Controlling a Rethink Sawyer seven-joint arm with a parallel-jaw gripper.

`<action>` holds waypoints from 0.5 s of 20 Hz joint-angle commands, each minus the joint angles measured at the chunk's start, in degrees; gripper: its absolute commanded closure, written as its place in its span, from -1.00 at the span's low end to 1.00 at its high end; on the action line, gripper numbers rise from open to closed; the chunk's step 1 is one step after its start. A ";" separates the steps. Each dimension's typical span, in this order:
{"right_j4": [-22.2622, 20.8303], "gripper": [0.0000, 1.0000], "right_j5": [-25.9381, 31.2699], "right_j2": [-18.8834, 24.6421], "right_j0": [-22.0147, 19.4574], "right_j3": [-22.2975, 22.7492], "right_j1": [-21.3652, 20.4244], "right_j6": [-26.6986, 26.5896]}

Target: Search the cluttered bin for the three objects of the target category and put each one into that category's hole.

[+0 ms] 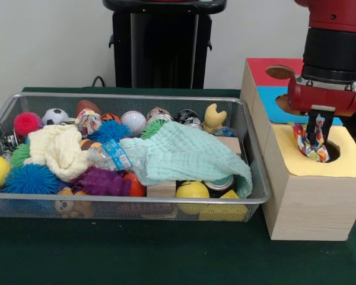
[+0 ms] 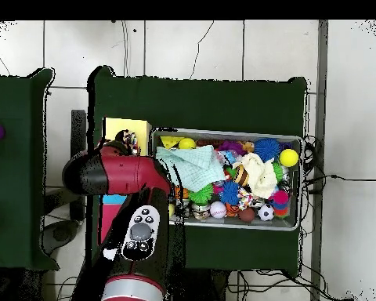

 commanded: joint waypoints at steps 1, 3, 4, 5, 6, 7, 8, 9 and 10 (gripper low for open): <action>1.73 1.00 3.51 5.20 1.14 6.25 6.56 11.12; 2.00 1.00 2.53 5.34 1.21 6.28 7.07 11.19; 2.13 1.00 2.23 5.36 1.25 6.24 7.28 11.18; 2.26 1.00 1.94 5.39 1.30 6.19 7.48 11.17; 2.42 1.00 1.83 5.43 1.30 6.14 7.58 11.10; 2.58 1.00 1.73 5.48 1.30 6.09 7.68 11.04; 2.80 1.00 1.81 5.47 1.36 5.92 7.73 11.02; 2.95 1.00 1.74 5.41 1.47 5.86 7.79 11.02; 3.19 1.00 1.94 5.26 1.69 5.63 7.86 11.06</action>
